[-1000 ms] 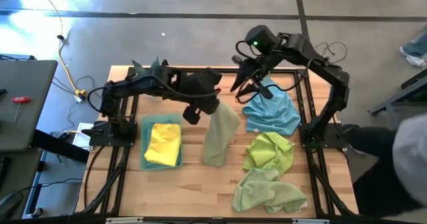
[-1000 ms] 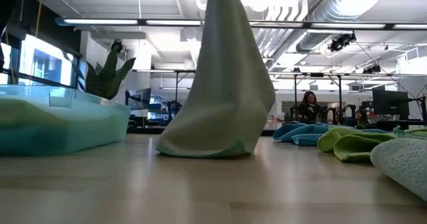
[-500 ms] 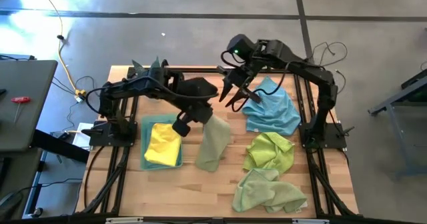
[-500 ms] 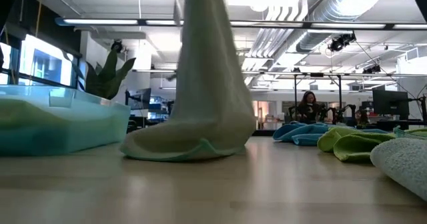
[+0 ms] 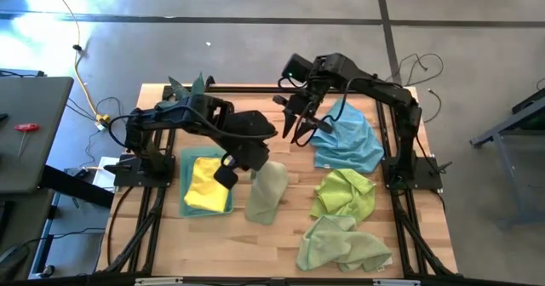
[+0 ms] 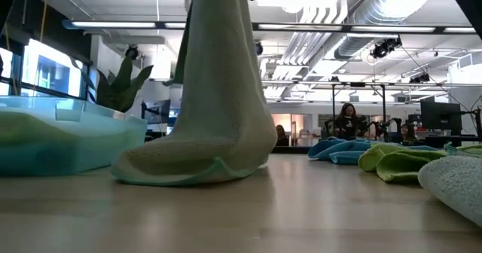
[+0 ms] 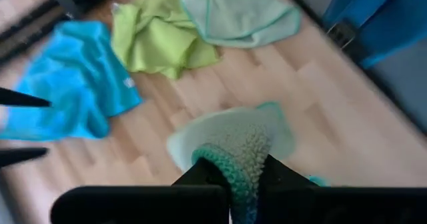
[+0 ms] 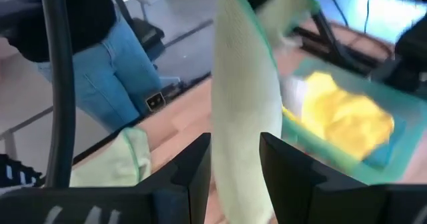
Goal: Fold microfiber towels
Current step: Fold the top green microfiber towel
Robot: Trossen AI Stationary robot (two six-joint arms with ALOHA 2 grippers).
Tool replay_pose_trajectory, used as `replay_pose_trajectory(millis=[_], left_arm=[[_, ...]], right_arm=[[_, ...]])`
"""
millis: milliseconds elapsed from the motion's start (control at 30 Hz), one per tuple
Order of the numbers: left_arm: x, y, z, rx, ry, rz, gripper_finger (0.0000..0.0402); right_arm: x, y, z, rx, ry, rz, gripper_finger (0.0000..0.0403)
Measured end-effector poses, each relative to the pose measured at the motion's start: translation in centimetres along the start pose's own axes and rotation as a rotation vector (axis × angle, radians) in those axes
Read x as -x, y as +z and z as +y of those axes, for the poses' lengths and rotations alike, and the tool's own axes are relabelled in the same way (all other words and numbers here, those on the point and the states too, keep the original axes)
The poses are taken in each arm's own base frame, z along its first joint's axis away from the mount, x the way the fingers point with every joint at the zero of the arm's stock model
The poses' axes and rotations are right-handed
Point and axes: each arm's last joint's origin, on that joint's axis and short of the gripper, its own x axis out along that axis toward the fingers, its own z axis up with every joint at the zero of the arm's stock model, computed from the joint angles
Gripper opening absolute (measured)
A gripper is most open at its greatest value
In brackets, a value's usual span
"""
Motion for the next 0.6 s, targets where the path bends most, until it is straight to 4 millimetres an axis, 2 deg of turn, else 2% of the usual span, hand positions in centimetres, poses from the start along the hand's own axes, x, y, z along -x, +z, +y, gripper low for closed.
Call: replay_pose_trajectory(millis=[133,367,500,600], left_arm=[[0.4,-0.5,-0.3,0.09,-0.02,0.04,0.0],[2.9,-1.5,-0.7,0.283,0.016,0.012,0.0],[4.2,-2.5,0.4,0.486,0.057,-0.007,0.0],[4.5,-3.5,2.1,0.601,0.089,-0.009,0.0]], right_arm=[[1.6,-0.8,1.0,-0.098,-0.045,0.125,0.0118],[7.1,0.0,4.2,-0.144,-0.18,0.072,0.0118],[9.6,0.9,6.4,-0.151,-0.275,0.037,0.0118],[10.2,1.8,7.9,-0.158,-0.332,0.05,0.0118]])
